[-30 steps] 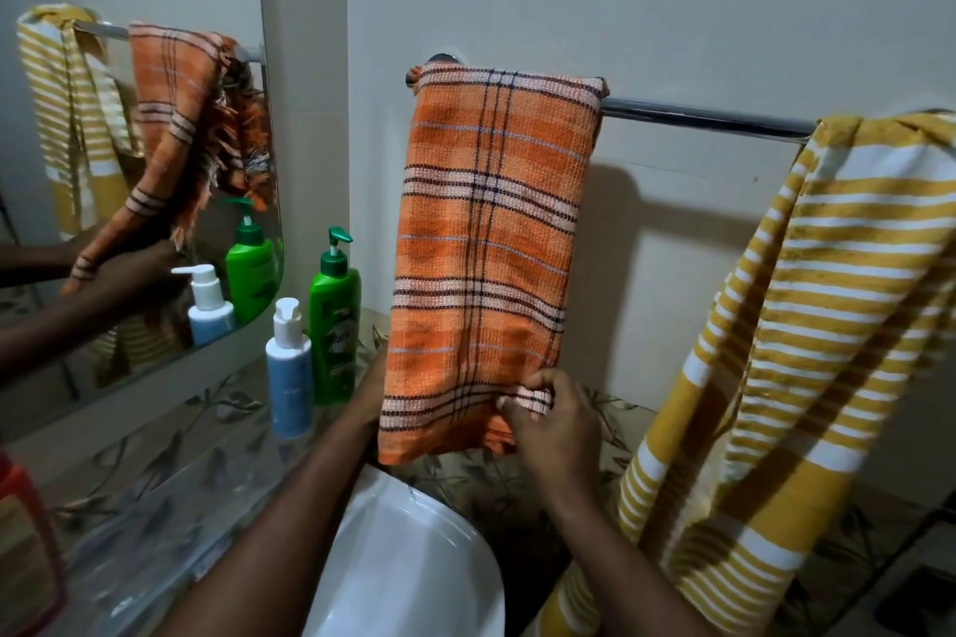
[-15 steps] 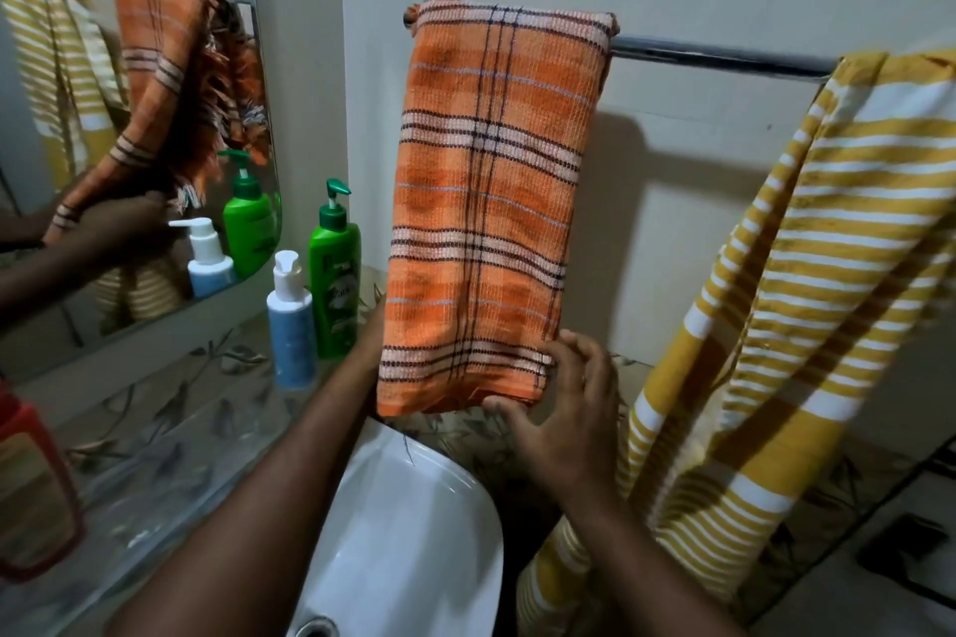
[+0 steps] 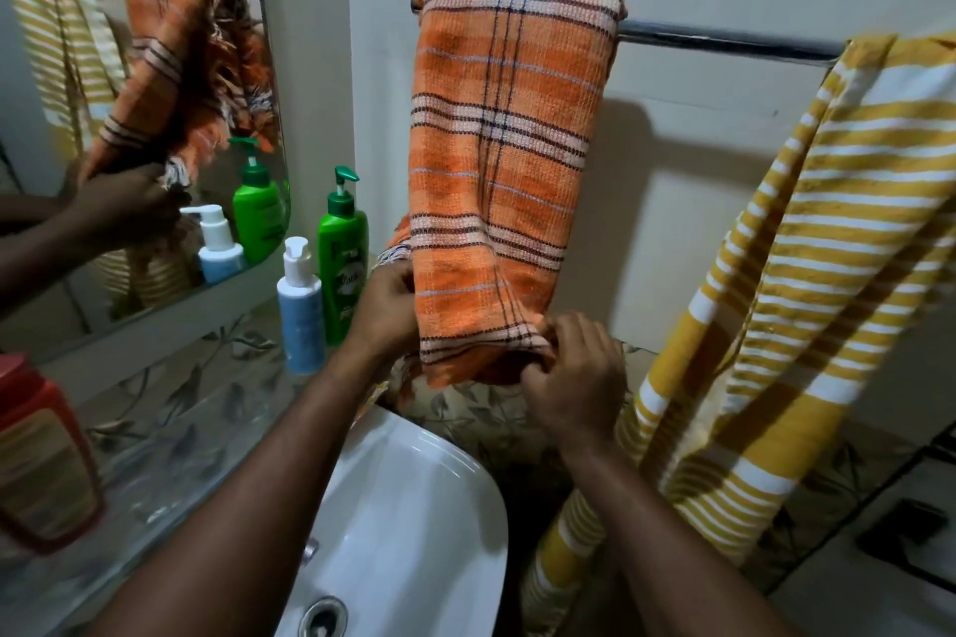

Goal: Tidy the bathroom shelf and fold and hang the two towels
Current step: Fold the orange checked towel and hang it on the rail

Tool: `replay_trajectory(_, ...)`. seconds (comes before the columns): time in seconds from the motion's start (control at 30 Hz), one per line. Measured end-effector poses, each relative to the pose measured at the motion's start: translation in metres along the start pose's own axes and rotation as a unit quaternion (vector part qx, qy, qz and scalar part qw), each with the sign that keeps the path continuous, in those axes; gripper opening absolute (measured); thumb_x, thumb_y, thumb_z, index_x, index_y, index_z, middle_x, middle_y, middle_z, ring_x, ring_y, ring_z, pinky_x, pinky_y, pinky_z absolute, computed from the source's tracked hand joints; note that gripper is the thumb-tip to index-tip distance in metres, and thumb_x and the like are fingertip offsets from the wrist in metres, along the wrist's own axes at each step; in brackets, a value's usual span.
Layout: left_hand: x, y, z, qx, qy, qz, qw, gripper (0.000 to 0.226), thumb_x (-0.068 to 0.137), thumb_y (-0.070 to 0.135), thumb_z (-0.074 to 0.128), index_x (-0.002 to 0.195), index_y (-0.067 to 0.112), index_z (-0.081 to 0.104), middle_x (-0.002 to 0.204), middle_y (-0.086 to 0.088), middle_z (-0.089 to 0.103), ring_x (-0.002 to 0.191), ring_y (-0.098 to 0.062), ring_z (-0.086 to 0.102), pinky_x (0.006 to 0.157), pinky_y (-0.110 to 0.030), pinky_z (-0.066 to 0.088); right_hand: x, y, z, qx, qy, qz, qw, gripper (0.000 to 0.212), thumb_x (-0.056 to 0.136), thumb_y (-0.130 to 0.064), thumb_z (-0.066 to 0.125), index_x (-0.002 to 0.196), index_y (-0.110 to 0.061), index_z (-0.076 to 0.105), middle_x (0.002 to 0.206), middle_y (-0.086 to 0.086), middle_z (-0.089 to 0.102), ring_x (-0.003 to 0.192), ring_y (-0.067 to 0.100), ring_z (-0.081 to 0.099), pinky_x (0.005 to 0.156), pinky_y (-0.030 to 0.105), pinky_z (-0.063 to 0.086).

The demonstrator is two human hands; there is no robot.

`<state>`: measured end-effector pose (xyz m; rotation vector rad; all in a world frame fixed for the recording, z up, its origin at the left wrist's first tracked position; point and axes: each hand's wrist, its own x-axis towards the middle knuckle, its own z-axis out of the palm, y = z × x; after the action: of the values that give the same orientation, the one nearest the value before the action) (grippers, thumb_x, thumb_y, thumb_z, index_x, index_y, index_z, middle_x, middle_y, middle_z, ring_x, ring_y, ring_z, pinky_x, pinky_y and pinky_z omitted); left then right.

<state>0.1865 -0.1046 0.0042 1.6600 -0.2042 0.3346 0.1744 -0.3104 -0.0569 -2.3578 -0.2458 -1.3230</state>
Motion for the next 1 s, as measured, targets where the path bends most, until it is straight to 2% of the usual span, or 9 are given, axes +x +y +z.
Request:
replay_trajectory(0.07,-0.002,0.005,-0.006,-0.028,0.026,-0.02,0.999,0.013,0.096,0.017,0.071,0.09,0.021,0.082,0.089,-0.001,0.081,0.081,-0.015,0.077,0.078,-0.038,0.059,0.001,0.0,-0.004,0.012,0.02,0.007,1.0,0.026,0.058,-0.013,0.061,0.084,-0.014,0.059,0.081,0.006,0.057,0.076,0.035,0.053,0.067,0.044,0.044)
replay_trajectory(0.17,-0.011,0.016,-0.011,-0.122,0.015,-0.026,0.992,0.048,0.108,0.043,0.046,0.093,0.007,0.075,0.081,-0.005,0.079,0.067,-0.014,0.072,0.062,-0.032,0.058,0.003,-0.006,-0.004,-0.008,0.01,-0.01,1.0,0.025,0.057,-0.012,0.061,0.082,-0.013,0.057,0.082,0.008,0.055,0.075,0.036,0.051,0.065,0.046,0.045)
replay_trajectory(0.27,-0.02,0.023,-0.014,-0.106,-0.085,-0.025,0.99,0.067,0.083,0.08,0.056,0.103,0.02,0.076,0.098,-0.001,0.081,0.088,-0.015,0.079,0.075,-0.031,0.063,0.002,-0.015,-0.001,-0.024,-0.02,-0.036,0.999,0.032,0.054,-0.013,0.063,0.086,-0.013,0.058,0.087,0.009,0.054,0.079,0.034,0.05,0.066,0.046,0.046)
replay_trajectory(0.37,-0.017,0.024,-0.014,-0.011,-0.052,-0.014,0.998,0.039,0.079,0.047,0.085,0.106,0.02,0.078,0.103,0.0,0.081,0.095,-0.02,0.079,0.091,-0.045,0.062,-0.002,-0.019,0.0,0.015,-0.033,-0.027,0.999,0.04,0.056,-0.02,0.064,0.095,-0.013,0.059,0.098,0.009,0.056,0.088,0.033,0.052,0.075,0.045,0.048)
replay_trajectory(0.43,-0.011,0.024,-0.014,-0.046,-0.016,-0.049,0.998,0.019,0.088,0.02,0.08,0.106,0.015,0.078,0.102,-0.005,0.081,0.094,-0.026,0.079,0.094,-0.05,0.061,-0.007,-0.015,0.004,0.043,-0.035,0.013,0.998,0.054,0.059,-0.03,0.067,0.109,-0.013,0.059,0.112,0.009,0.056,0.103,0.032,0.054,0.089,0.045,0.05)
replay_trajectory(0.57,-0.01,0.021,-0.017,-0.125,-0.035,-0.085,0.988,0.014,0.092,0.009,0.073,0.105,0.01,0.076,0.103,-0.011,0.081,0.099,-0.034,0.077,0.085,-0.039,0.064,-0.016,-0.018,0.014,0.065,-0.099,0.053,0.992,0.084,0.065,-0.054,0.076,0.134,-0.014,0.049,0.136,0.009,0.048,0.122,0.03,0.052,0.099,0.041,0.048)
replay_trajectory(0.67,-0.007,0.017,-0.015,-0.125,-0.025,-0.078,0.989,0.015,0.092,0.008,0.072,0.106,0.009,0.075,0.104,-0.012,0.08,0.099,-0.034,0.077,0.085,-0.04,0.064,-0.013,-0.023,0.011,0.129,-0.059,0.118,0.983,0.06,0.06,-0.035,0.06,0.117,-0.02,0.054,0.124,0.002,0.051,0.103,0.025,0.058,0.081,0.041,0.058)
replay_trajectory(0.77,-0.001,0.011,-0.017,-0.091,0.032,-0.06,0.994,0.015,0.092,0.012,0.074,0.107,0.012,0.076,0.104,-0.011,0.08,0.097,-0.031,0.078,0.091,-0.05,0.061,-0.005,-0.013,0.006,0.135,0.014,0.128,0.982,0.038,0.06,-0.022,0.049,0.095,-0.016,0.061,0.102,0.002,0.06,0.083,0.024,0.057,0.067,0.039,0.051)
replay_trajectory(1.0,0.003,0.001,-0.009,-0.093,0.113,-0.06,0.987,0.002,0.094,0.019,0.074,0.094,0.018,0.077,0.096,-0.01,0.081,0.092,-0.031,0.078,0.088,-0.052,0.063,-0.011,0.0,0.001,0.209,0.032,0.154,0.965,0.029,0.071,-0.005,0.064,0.098,-0.016,0.068,0.09,-0.003,0.071,0.08,0.02,0.066,0.072,0.033,0.055)
